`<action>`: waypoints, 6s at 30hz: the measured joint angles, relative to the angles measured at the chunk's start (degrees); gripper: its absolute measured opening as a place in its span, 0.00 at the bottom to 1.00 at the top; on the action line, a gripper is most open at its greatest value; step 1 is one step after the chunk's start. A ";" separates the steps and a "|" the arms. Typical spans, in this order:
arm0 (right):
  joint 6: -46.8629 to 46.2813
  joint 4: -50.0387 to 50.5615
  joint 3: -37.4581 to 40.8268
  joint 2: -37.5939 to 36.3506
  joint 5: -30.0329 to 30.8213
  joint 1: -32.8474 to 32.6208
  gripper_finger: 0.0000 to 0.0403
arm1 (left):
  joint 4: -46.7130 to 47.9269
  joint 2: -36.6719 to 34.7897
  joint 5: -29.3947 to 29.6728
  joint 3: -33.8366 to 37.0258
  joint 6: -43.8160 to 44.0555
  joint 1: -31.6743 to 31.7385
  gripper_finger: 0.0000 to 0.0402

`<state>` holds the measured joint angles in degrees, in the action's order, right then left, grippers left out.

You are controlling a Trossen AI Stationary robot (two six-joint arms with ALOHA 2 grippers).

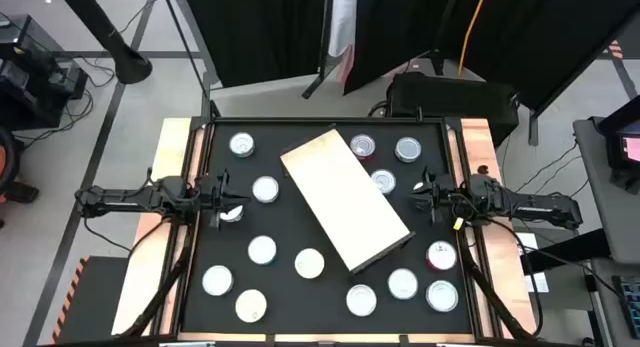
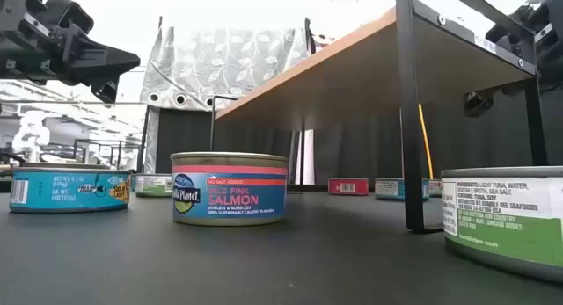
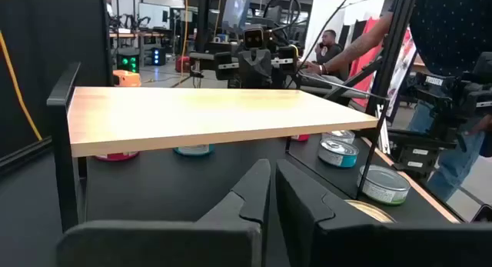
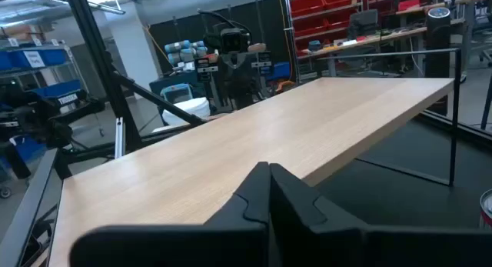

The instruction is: Stack canned seafood by type on shelf

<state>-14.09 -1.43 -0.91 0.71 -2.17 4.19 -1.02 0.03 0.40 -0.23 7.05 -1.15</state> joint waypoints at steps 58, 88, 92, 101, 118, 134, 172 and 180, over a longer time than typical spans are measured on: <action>0.00 0.00 0.00 0.01 0.00 0.00 0.00 | 0.00 0.00 0.00 0.00 0.00 0.00 0.07; 4.64 0.46 -0.02 0.02 0.94 0.02 0.00 | 0.00 0.00 0.00 0.00 0.00 -0.02 0.07; 8.13 0.52 -0.02 0.02 0.94 0.02 0.00 | 0.00 0.00 0.00 -0.02 0.00 0.00 0.07; 9.98 0.20 -0.22 0.02 2.64 0.00 0.00 | 0.00 -0.01 0.00 -0.02 0.00 -0.02 0.07; 10.45 30.40 -59.00 31.16 10.92 0.00 0.00 | 0.00 0.00 0.00 -0.02 0.00 0.00 0.07; -5.77 73.63 -107.36 65.76 4.85 -0.57 0.00 | 0.00 -0.01 0.00 -0.01 0.00 0.00 0.07; -5.74 61.13 -73.13 49.74 8.38 0.39 0.00 | -2.39 12.69 22.39 -26.55 2.99 0.00 0.01; -9.05 66.05 -73.13 49.75 6.45 7.48 0.00 | 15.98 35.29 21.21 -59.74 1.23 0.00 0.01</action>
<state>-23.14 64.62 -74.04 50.46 4.28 11.67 14.96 35.33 21.62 -59.97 8.28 -1.15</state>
